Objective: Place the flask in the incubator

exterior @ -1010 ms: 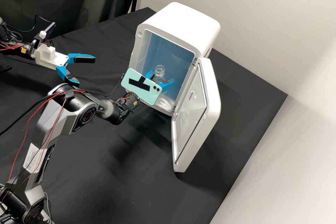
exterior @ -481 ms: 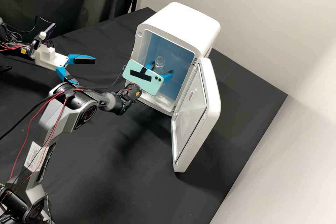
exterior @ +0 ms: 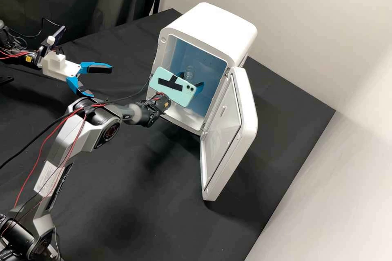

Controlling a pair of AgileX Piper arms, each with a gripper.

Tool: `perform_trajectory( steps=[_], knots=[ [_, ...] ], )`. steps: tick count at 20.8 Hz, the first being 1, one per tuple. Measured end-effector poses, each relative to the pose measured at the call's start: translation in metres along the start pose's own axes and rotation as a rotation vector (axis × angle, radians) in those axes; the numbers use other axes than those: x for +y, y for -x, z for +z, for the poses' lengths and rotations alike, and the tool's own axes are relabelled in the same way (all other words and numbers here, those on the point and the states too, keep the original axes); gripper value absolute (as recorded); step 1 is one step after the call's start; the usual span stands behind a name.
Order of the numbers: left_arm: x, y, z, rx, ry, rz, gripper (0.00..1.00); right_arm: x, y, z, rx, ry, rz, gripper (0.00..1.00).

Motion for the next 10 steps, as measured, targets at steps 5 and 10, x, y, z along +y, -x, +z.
perform_trajectory(
  steps=[5, 10],
  knots=[
    [-0.0004, 0.000, 0.000, 0.000, 0.000, -0.001, 1.00, 0.005, -0.019, -0.007, 0.003, 0.001, -0.003, 0.00],
    [-0.0012, -0.002, -0.001, 0.001, 0.001, -0.004, 1.00, 0.006, -0.035, -0.014, -0.006, 0.008, -0.016, 0.00]
  ],
)
